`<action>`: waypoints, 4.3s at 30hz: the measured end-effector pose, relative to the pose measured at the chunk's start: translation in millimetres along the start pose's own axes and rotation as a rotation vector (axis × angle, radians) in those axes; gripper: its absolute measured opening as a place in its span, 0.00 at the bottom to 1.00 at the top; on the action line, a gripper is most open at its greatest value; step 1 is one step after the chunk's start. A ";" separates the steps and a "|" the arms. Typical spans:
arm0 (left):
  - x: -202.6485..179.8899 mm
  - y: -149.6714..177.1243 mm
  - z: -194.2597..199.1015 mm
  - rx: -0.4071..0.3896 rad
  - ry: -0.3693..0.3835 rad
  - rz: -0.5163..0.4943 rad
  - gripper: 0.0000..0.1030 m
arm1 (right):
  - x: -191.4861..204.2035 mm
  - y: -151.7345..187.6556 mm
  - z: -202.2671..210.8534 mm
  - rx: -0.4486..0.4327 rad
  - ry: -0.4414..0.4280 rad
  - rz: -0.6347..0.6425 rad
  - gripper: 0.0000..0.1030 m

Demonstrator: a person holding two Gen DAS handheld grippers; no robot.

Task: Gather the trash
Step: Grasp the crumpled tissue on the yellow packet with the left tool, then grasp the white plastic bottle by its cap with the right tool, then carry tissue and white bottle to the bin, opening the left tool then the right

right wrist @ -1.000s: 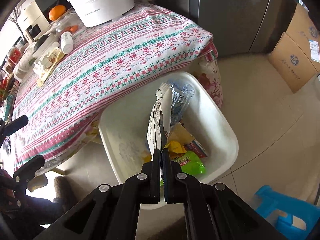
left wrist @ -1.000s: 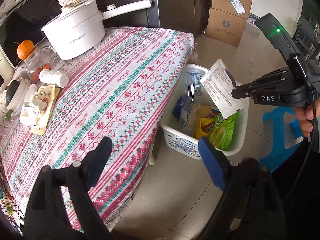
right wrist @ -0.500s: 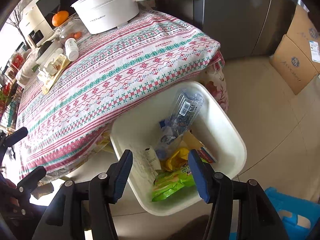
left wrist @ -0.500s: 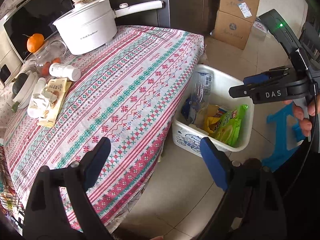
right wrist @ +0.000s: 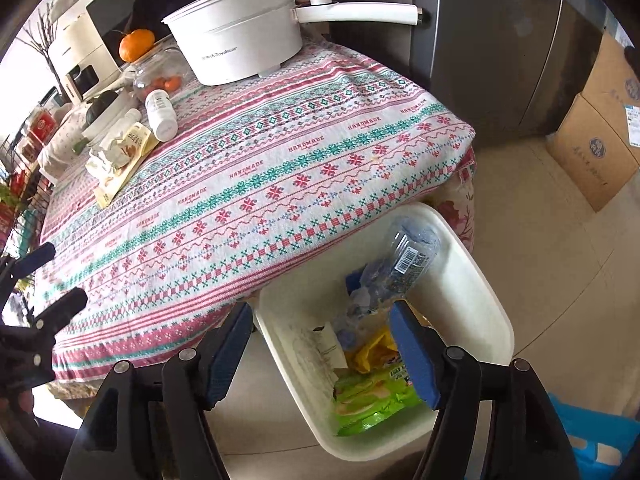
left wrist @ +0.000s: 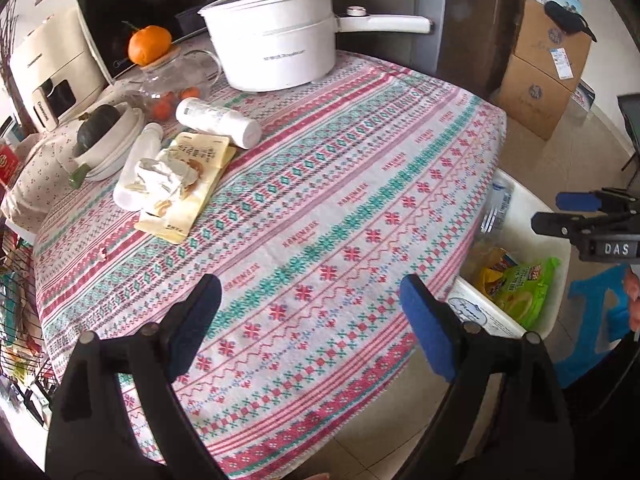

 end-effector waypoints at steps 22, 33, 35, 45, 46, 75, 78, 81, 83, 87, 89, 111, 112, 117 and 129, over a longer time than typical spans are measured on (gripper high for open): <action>156.6 -58.2 -106.9 -0.084 -0.066 0.595 0.69 | 53.7 -57.5 -32.6 -0.042 0.001 0.104 0.73; 154.5 -55.9 -111.3 -0.079 -0.039 0.610 0.33 | 67.7 -65.7 -43.3 -0.034 -0.023 0.073 0.74; 154.9 -50.3 -102.1 -0.064 -0.028 0.604 0.32 | 73.0 -65.1 -45.5 -0.034 -0.020 0.083 0.74; 180.6 -14.9 -43.0 -0.006 0.025 0.583 0.32 | 128.4 -83.0 -68.4 -0.028 -0.034 0.157 0.74; 184.4 -11.1 -37.2 -0.003 0.029 0.584 0.32 | 137.7 -89.0 -70.7 -0.035 -0.034 0.171 0.74; 178.7 3.4 -7.5 0.028 0.125 0.558 0.32 | 229.2 -196.9 -166.2 -0.097 -0.155 0.365 0.42; 169.8 2.0 -4.5 0.024 0.131 0.538 0.32 | 222.0 -184.0 -145.2 -0.113 -0.148 0.390 0.41; 158.6 0.6 0.5 0.016 0.144 0.521 0.32 | 211.4 -167.0 -115.8 -0.138 -0.140 0.417 0.41; 148.8 -0.9 6.0 0.005 0.156 0.502 0.32 | 202.2 -154.3 -96.9 -0.149 -0.123 0.436 0.41; 126.8 -3.4 16.2 -0.020 0.167 0.453 0.32 | 178.6 -130.5 -58.3 -0.183 -0.102 0.433 0.41; 113.8 -4.2 19.3 -0.025 0.173 0.424 0.32 | 166.3 -118.1 -36.7 -0.208 -0.098 0.424 0.41; -36.2 -0.7 43.4 -0.077 0.245 0.040 0.32 | 47.2 -11.0 90.0 -0.348 0.032 0.291 0.40; -45.9 0.1 42.4 -0.074 0.254 0.017 0.32 | 41.7 -7.4 93.7 -0.345 0.041 0.282 0.40; -95.8 5.0 35.5 -0.053 0.288 -0.085 0.32 | 6.1 7.9 99.6 -0.312 0.097 0.214 0.40; -175.9 12.4 9.6 -0.022 0.335 -0.232 0.33 | -58.1 26.7 89.1 -0.239 0.182 0.069 0.40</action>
Point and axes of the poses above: each gripper's, at about its wrist camera, not at the fingertips, and z roughly against the way its jaws point, x to its left, y to its underside, the point moved 4 cm from there along -z, roughly the way its jaws point, and after that the axes turned 1 degree about x, right-handed, at the moved point
